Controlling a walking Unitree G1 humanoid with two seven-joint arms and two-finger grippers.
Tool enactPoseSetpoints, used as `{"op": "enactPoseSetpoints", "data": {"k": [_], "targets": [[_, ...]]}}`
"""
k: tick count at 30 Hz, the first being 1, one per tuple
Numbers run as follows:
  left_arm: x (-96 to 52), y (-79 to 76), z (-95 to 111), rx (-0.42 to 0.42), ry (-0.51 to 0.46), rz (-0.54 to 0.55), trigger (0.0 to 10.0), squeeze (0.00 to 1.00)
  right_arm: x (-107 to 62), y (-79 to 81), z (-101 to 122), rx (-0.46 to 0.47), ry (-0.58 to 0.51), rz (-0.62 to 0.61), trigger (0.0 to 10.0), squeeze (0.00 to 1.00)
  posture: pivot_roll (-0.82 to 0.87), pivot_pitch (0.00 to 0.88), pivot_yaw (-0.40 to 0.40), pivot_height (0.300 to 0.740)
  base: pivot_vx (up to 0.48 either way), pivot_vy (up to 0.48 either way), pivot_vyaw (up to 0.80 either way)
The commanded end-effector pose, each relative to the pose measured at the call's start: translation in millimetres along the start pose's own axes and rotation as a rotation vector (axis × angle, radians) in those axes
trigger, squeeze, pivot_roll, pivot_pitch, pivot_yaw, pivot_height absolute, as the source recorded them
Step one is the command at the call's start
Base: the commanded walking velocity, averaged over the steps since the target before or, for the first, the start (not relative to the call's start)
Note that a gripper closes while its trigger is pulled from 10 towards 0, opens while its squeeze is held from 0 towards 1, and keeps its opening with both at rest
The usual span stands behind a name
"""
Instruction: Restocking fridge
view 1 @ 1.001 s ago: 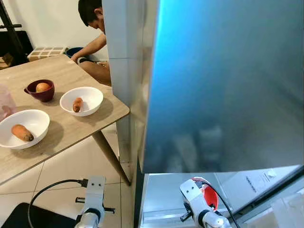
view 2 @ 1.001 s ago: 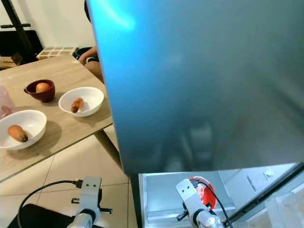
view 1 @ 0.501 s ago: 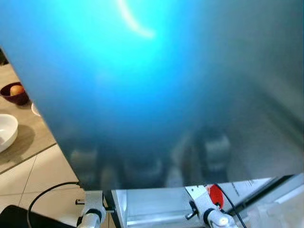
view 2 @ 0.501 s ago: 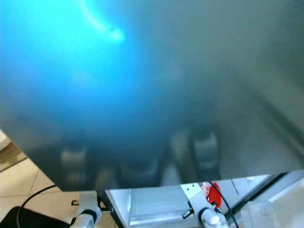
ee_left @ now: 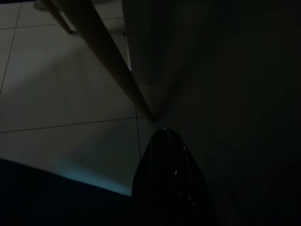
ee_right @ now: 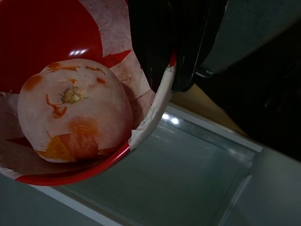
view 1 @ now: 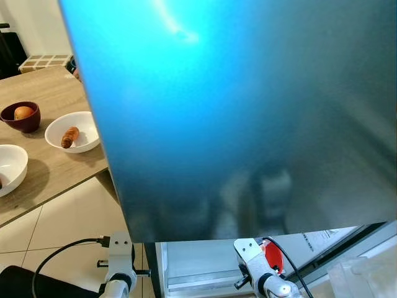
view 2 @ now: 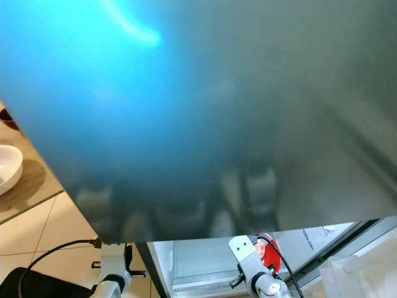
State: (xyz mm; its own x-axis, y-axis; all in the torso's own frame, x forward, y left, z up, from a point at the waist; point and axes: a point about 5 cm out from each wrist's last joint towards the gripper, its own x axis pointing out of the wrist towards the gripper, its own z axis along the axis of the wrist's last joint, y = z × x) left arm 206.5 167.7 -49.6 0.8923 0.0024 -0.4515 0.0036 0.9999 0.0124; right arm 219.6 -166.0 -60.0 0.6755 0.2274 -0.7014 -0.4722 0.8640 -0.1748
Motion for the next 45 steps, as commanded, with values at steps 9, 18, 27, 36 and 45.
{"op": "enactPoseSetpoints", "data": {"k": [9, 18, 27, 36, 45], "targets": [[-15.3, 14.2, -20.5, -0.017, 0.06, 0.03, 10.0, 0.0, -1.6, -1.2, -3.5, -0.015, 0.009, 0.009, 10.0, 0.0, -0.09, 0.065, -0.046, 0.72, 0.0, 0.0, 0.0], [-14.0, 8.5, -18.6, -0.029, 0.05, 0.006, 10.0, 0.0, -1.8, 0.0, -4.8, -0.016, 0.014, 0.011, 10.0, 0.0, -0.09, 0.06, -0.045, 0.72, -0.027, 0.0, 0.0], [-12.4, 7.3, -17.6, -0.023, 0.054, -0.003, 10.0, 0.0, -2.3, -0.4, -5.9, -0.016, 0.016, 0.007, 10.0, 0.0, -0.1, 0.052, -0.04, 0.72, -0.203, 0.0, 0.0], [-12.0, 7.1, -18.1, -0.014, 0.063, -0.002, 10.0, 0.0, -2.3, -0.5, -5.9, -0.017, 0.016, 0.007, 10.0, 0.0, -0.1, 0.054, -0.042, 0.72, 0.0, 0.0, 0.0], [-12.1, 5.5, -18.4, -0.022, 0.063, -0.009, 10.0, 0.0, -2.1, -1.1, -5.1, -0.019, 0.014, 0.007, 10.0, 0.0, -0.1, 0.058, -0.043, 0.72, 0.0, 0.0, 0.0]]}}
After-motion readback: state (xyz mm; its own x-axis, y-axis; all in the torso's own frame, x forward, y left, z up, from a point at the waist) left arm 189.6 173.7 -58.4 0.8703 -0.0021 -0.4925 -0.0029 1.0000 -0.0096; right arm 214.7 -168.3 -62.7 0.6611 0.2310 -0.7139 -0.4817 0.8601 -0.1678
